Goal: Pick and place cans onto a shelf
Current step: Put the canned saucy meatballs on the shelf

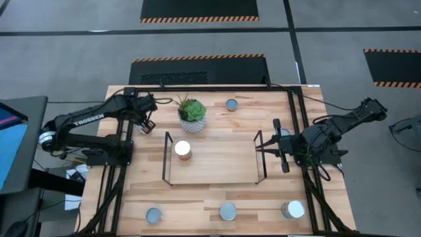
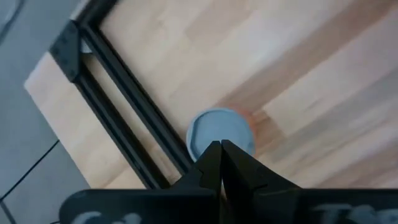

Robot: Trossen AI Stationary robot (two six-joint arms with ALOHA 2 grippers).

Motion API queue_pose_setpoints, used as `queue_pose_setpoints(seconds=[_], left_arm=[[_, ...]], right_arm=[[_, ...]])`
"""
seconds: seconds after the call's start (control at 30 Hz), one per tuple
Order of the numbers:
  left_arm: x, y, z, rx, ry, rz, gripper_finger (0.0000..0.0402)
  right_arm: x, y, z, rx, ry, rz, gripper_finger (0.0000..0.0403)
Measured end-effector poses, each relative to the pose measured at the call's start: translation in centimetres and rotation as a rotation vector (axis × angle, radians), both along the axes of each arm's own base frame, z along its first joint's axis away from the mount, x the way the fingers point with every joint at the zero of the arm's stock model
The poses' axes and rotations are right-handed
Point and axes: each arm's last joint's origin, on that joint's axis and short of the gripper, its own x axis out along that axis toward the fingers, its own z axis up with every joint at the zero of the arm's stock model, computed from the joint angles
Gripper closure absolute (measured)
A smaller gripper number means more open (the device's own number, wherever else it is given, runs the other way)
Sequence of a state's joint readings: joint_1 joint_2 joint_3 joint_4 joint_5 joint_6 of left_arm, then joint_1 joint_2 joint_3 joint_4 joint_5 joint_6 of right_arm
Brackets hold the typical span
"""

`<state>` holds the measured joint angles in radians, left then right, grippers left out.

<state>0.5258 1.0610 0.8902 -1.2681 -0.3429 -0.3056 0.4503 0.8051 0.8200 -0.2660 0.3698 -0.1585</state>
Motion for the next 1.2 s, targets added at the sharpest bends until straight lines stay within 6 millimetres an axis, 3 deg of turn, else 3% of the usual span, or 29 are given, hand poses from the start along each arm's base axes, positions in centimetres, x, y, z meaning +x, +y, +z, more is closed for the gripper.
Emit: queue_pose_setpoints(seconds=[0.23,0.6,0.83,1.2], left_arm=[[0.1,1.8,-1.8,-0.182,0.076,-0.111,0.0401],[-0.4,2.8,-5.5,-0.257,0.109,-0.044,0.0401],[-0.1,3.1,-5.4,-0.245,0.064,-0.069,0.0401],[0.0,3.0,-5.6,-0.196,0.042,0.122,0.0401]], right_arm=[[0.0,0.0,-0.2,-0.01,0.021,0.001,0.0347],[-0.2,0.9,-0.8,-0.009,0.068,0.049,0.0347],[-0.5,1.4,-0.8,0.015,0.079,0.074,0.0347],[-0.9,2.2,-0.9,0.012,0.081,0.122,0.0347]])
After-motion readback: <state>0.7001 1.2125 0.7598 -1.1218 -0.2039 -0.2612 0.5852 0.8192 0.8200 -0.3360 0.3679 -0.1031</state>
